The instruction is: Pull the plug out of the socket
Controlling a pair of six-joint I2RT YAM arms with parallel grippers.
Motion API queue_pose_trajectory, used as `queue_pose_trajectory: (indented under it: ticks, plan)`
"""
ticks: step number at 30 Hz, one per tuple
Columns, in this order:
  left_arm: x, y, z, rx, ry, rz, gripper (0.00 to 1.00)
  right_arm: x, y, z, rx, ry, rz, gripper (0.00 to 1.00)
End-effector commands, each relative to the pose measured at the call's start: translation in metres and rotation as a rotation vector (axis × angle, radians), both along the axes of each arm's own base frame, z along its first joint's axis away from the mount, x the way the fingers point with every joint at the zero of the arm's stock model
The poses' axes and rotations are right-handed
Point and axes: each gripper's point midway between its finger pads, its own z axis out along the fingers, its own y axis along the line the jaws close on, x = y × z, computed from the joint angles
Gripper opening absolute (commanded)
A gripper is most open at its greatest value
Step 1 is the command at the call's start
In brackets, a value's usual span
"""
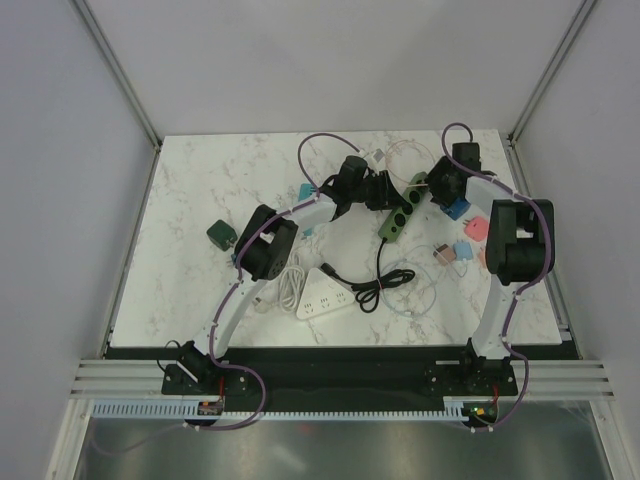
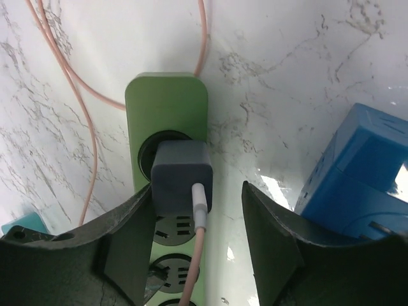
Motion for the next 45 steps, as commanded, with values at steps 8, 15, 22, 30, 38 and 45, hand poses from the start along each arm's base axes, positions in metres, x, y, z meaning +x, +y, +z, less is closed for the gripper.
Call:
queue_pose_trajectory:
  ticks: [8,15,22,30,38,45]
  plan:
    - [0.000,0.000,-0.014,0.018,-0.004,-0.011,0.02,0.035,-0.009,0.027,-0.027,-0.103,-0.033,0.60]
    - [0.001,0.001,-0.013,0.018,-0.011,-0.018,0.02,0.032,-0.006,0.016,-0.025,-0.088,-0.006,0.29]
    - [-0.006,-0.009,-0.003,-0.014,-0.051,-0.095,0.30,0.028,0.003,0.014,-0.001,-0.102,0.033,0.00]
    - [-0.010,-0.019,0.000,-0.033,-0.065,-0.134,0.64,0.021,0.018,0.017,0.100,-0.135,0.041,0.00]
    - [-0.004,-0.024,-0.002,-0.016,-0.046,-0.092,0.52,0.008,0.024,0.024,0.124,-0.153,0.040,0.00]
    - [0.006,-0.015,-0.019,0.059,0.026,0.006,0.02,-0.005,0.023,0.032,0.113,-0.162,0.032,0.00]
